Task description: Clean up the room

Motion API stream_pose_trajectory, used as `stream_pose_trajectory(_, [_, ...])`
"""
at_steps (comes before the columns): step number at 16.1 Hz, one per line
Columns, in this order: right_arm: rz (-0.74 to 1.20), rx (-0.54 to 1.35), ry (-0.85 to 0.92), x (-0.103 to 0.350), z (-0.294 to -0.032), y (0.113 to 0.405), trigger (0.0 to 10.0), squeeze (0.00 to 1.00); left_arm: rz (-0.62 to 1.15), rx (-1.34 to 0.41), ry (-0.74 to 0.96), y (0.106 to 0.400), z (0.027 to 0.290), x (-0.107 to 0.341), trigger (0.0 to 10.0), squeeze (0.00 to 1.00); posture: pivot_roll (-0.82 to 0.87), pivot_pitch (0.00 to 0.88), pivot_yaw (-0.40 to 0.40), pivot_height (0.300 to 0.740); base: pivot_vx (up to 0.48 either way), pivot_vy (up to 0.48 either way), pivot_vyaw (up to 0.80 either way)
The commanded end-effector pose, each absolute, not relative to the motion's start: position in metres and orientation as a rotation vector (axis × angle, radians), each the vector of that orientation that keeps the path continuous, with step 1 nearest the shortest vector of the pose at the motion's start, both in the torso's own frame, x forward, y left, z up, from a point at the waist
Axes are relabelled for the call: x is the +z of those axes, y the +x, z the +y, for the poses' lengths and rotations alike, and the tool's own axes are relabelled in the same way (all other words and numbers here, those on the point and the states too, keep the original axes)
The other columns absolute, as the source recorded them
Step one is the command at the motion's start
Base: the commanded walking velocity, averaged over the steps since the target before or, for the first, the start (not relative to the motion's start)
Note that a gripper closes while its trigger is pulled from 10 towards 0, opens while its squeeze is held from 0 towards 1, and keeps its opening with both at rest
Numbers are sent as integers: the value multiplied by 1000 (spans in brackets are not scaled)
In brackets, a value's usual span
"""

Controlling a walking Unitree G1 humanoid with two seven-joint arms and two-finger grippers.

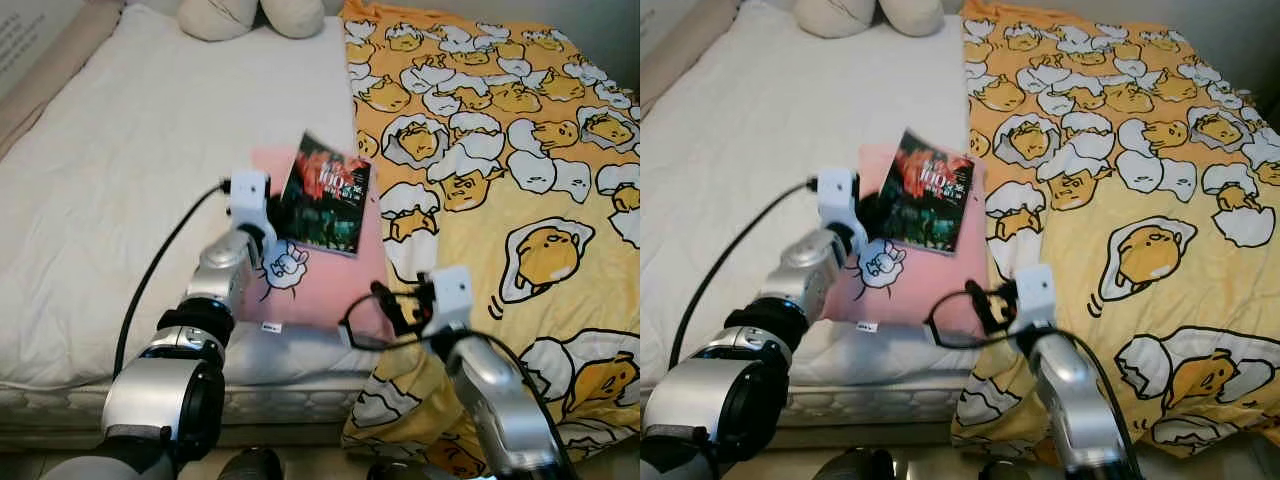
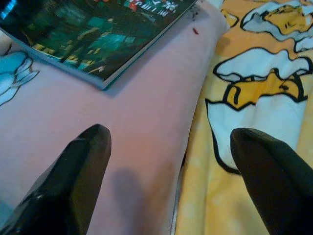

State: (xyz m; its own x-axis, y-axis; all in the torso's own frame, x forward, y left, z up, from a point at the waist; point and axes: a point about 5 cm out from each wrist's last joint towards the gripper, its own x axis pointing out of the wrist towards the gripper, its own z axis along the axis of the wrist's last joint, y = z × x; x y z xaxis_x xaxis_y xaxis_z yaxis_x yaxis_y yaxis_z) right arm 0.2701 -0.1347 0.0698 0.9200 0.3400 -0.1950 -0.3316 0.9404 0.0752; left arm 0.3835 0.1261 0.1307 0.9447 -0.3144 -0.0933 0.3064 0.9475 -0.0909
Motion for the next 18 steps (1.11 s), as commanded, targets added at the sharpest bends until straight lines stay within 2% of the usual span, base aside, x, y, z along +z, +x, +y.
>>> stream_pose_trajectory(1, [202,330,39,69,-137,275,10000,0,26,-331,-50,388,130,149,0,0,-36,0,18,740,0,0,0])
stream_pose_trajectory(4, [185,334,40,70,-133,282,10000,0,-33,-311,-40,389,139,161,0,0,-21,0,23,740,0,0,0])
stream_pose_trajectory(8, [173,326,41,67,-135,285,10000,0,-2,-150,-39,391,165,156,0,0,-24,0,25,740,0,0,0])
stream_pose_trajectory(9, [172,324,40,66,-136,285,10000,0,-10,-131,-31,391,169,158,10000,0,-29,0,25,740,0,0,0])
stream_pose_trajectory(11, [170,320,36,66,-137,283,10000,0,-34,-138,-30,392,169,163,10000,0,-37,0,24,740,0,180,0])
stream_pose_trajectory(15, [148,326,30,68,-137,282,10000,0,-35,-113,17,392,163,162,10000,0,-46,0,28,740,0,469,0])
stream_pose_trajectory(18, [139,345,16,70,-137,282,10000,0,-36,-135,35,390,154,157,10000,0,-47,0,20,740,0,469,710])
